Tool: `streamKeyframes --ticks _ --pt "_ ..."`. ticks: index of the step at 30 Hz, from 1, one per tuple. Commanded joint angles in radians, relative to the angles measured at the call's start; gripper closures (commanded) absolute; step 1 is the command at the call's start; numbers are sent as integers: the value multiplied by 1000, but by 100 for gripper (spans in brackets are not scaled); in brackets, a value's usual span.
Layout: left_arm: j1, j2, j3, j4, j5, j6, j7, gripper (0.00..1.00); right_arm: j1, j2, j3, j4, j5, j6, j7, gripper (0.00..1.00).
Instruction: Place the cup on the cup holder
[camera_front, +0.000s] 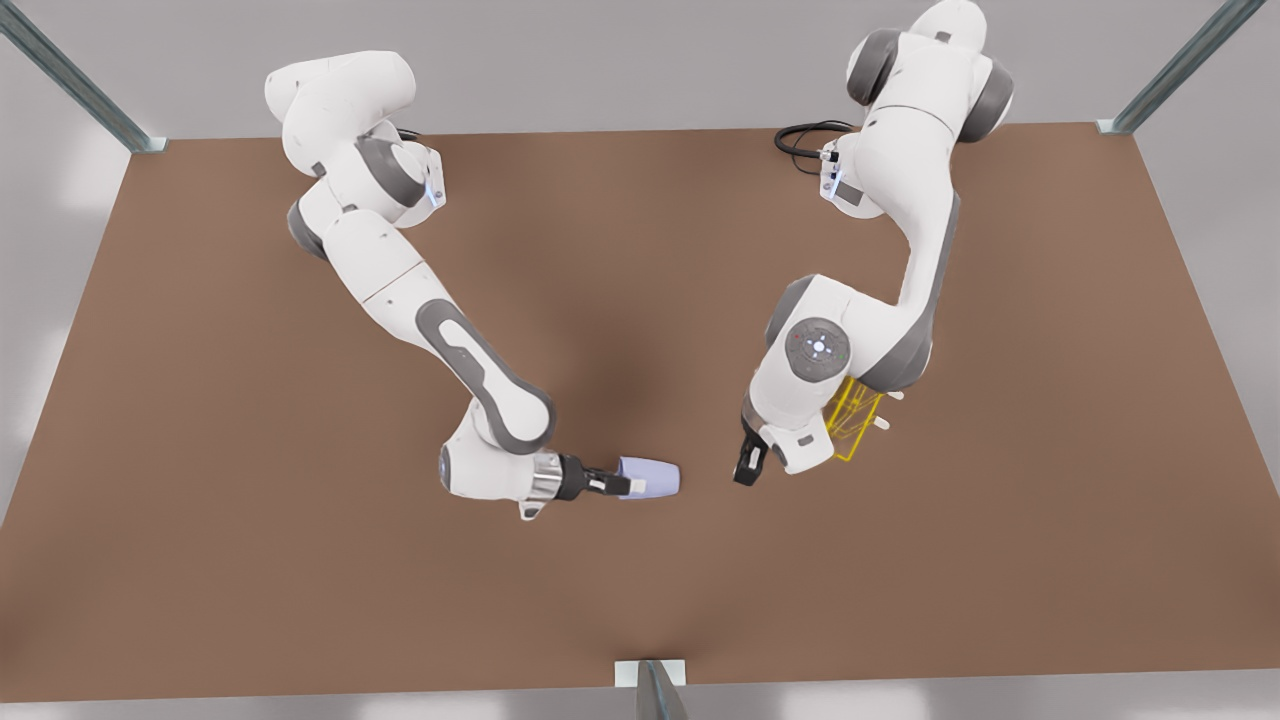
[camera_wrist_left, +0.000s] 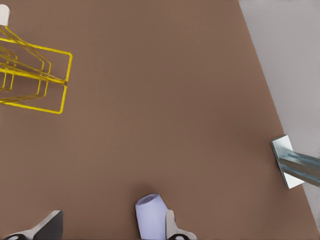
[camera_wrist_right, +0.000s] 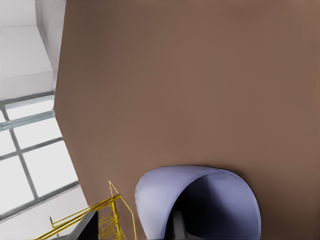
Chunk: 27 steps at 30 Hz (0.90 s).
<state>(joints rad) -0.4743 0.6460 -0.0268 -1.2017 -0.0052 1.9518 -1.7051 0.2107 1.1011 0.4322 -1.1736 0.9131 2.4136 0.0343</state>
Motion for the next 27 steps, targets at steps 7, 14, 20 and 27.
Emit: streamKeyframes --ticks 7,14,20,27 --pt "-21 95 4 120 94 101 -482 0 -221 -84 -1 8 -410 -277 116 0" --pt "-81 188 -1 73 99 36 -754 0 -448 -552 -3 2 -1037 -738 104 0" --pt "-110 287 5 177 103 111 -861 0 -305 -1004 -291 -339 -1017 -883 19 0" --pt "-138 371 24 294 105 205 -900 0 -125 -961 -497 -276 -936 -869 -10 0"
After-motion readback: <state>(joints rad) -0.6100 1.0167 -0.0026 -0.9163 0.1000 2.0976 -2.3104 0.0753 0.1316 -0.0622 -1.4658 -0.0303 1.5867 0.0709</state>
